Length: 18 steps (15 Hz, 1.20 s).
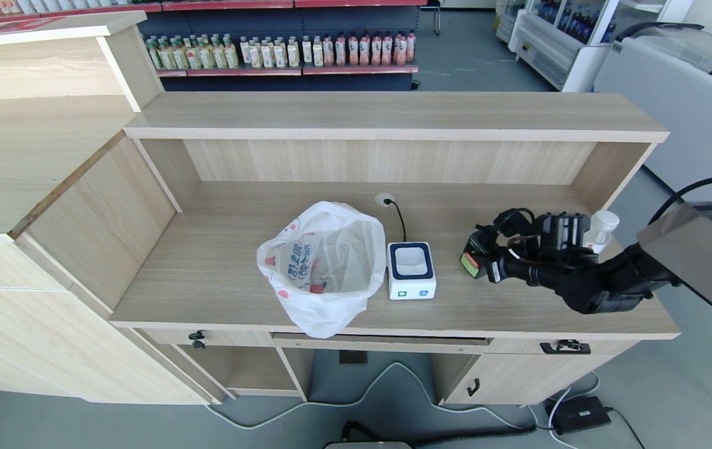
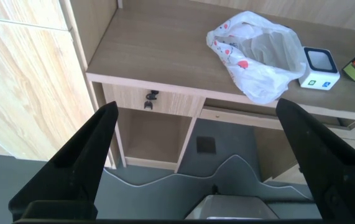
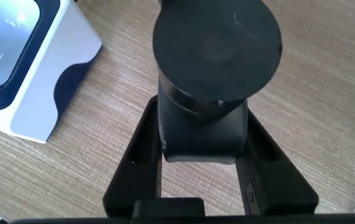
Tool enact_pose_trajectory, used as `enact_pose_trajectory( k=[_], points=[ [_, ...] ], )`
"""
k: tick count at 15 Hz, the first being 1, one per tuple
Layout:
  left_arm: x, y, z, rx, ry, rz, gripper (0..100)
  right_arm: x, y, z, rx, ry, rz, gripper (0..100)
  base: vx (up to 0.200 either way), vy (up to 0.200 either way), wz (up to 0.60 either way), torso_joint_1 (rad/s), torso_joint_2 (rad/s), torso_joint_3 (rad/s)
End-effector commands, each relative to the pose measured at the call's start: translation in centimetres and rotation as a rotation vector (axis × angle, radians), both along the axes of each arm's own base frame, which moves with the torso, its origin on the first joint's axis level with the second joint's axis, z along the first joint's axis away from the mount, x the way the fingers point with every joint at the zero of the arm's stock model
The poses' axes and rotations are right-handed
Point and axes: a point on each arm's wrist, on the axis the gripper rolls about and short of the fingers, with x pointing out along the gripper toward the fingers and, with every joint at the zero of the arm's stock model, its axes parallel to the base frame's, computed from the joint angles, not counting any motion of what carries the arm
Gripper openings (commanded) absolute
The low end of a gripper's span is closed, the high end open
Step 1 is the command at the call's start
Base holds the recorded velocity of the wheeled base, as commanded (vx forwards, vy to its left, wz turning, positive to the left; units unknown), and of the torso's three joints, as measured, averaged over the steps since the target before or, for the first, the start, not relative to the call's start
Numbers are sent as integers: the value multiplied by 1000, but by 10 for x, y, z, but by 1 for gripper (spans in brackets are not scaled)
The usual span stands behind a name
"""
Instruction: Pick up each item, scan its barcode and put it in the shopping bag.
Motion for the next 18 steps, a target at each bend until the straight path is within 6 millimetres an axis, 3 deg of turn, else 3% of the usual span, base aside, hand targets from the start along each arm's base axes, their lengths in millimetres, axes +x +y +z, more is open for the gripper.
enact_pose_trajectory(
  k=[1, 5, 7, 8, 10, 12, 14, 16, 18],
  points=[
    [0, 0, 0, -1, 1, 0, 100, -7, 0, -4, -2, 3, 3, 0, 0, 0, 0, 0, 0, 0],
    [0, 0, 0, 0, -1, 0, 100, -20, 4, -1, -27, -41, 23, 0, 0, 0, 0, 0, 0, 0],
    [0, 0, 0, 0, 1, 0, 100, -40, 5, 33, -55, -103, -6, 0, 0, 0, 0, 0, 0, 0],
    [0, 0, 0, -1, -1, 0, 100, -60, 1, 60, -53, -144, -26, 0, 0, 0, 0, 0, 0, 0],
    [0, 0, 0, -1, -1, 0, 100, -121, -18, 111, -71, -236, -66, 0, 0, 0, 0, 0, 0, 0],
    [0, 0, 0, -1, -1, 0, 100, -193, -32, 141, -267, -358, -62, 0, 0, 0, 0, 0, 0, 0],
    [0, 0, 0, -1, 1, 2, 100, -243, -43, 147, -612, -393, 23, 0, 0, 0, 0, 0, 0, 0],
    [0, 0, 0, -1, -1, 0, 100, -265, -41, 147, -854, -470, 284, 0, 0, 0, 0, 0, 0, 0],
    [0, 0, 0, 0, 1, 0, 100, -267, -35, 144, -1156, -668, 520, 0, 0, 0, 0, 0, 0, 0]
  ],
)
